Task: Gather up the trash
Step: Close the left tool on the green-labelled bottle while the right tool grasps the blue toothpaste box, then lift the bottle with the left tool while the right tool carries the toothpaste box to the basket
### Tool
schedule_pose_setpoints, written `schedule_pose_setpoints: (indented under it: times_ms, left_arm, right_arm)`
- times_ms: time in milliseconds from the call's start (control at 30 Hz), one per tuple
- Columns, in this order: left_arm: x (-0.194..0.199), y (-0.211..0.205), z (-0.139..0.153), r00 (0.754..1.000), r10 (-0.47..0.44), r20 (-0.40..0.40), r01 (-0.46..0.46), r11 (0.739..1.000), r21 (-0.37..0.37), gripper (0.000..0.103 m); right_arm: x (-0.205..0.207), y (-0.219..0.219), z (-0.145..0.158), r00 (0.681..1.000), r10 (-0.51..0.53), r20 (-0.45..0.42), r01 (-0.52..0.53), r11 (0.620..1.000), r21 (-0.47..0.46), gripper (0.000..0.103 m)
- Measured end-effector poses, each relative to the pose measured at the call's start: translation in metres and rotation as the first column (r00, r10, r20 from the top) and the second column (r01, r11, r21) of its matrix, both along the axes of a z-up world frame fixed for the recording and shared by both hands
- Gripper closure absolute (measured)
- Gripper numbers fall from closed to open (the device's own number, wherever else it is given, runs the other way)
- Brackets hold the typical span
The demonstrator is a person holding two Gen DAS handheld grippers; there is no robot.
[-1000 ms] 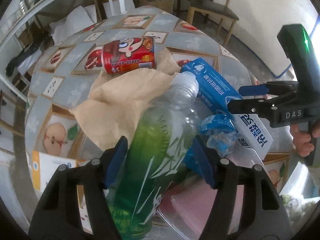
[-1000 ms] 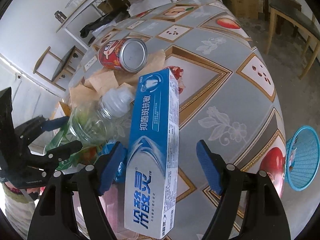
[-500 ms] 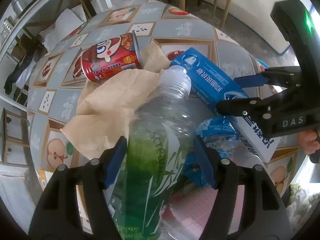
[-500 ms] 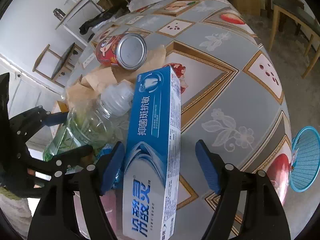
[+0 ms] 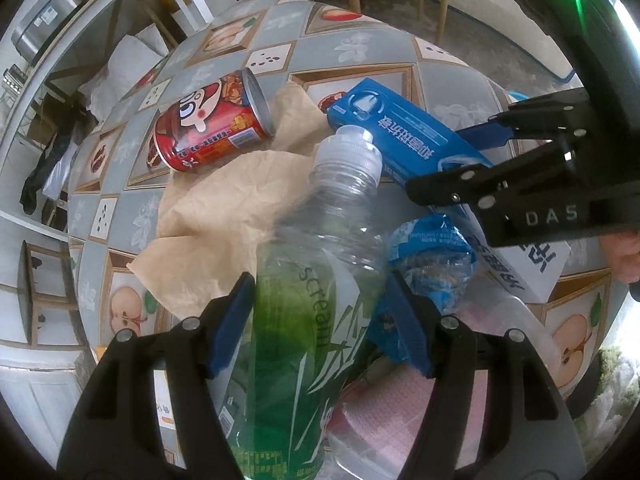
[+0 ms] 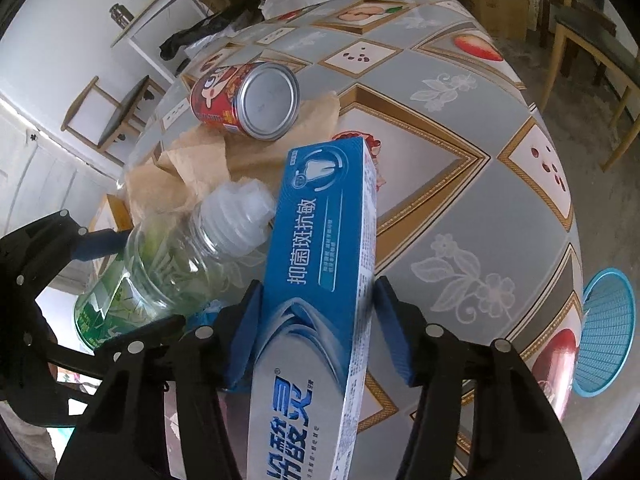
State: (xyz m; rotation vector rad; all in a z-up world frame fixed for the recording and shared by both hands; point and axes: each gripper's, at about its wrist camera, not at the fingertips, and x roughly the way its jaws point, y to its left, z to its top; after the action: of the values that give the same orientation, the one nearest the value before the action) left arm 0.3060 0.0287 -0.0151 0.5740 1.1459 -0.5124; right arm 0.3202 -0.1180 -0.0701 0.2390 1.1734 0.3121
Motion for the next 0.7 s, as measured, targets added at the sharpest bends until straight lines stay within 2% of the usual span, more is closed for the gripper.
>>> schedule_pose_setpoints:
  times_ms: [233,433,600,700]
  left_arm:
    - [-0.007,0.012,0.018,0.999,0.033,0.026,-0.031,0.997,-0.065,0.04]
    - [-0.014,0.031,0.042,0.993,0.093,0.066,-0.083,0.987,-0.14,0.04]
    - [-0.022,0.052,0.062,0.984,0.158,0.082,-0.134,0.96,-0.245,0.04]
    - [-0.032,0.065,0.078,0.973,0.196,0.12,-0.151,0.94,-0.305,0.04]
  right_arm:
    - [-0.011,-0.008,0.01,0.999,-0.005,0.035,0.004,1.0,0.017,0.05]
    - [-0.034,-0.015,0.037,0.993,0.01,0.114,-0.016,0.999,0.049,0.05]
    - [-0.052,-0.015,0.065,0.979,0.027,0.2,-0.035,0.999,0.036,0.051]
    - [-0.062,-0.018,0.079,0.969,0.029,0.244,-0.037,0.999,0.028,0.051]
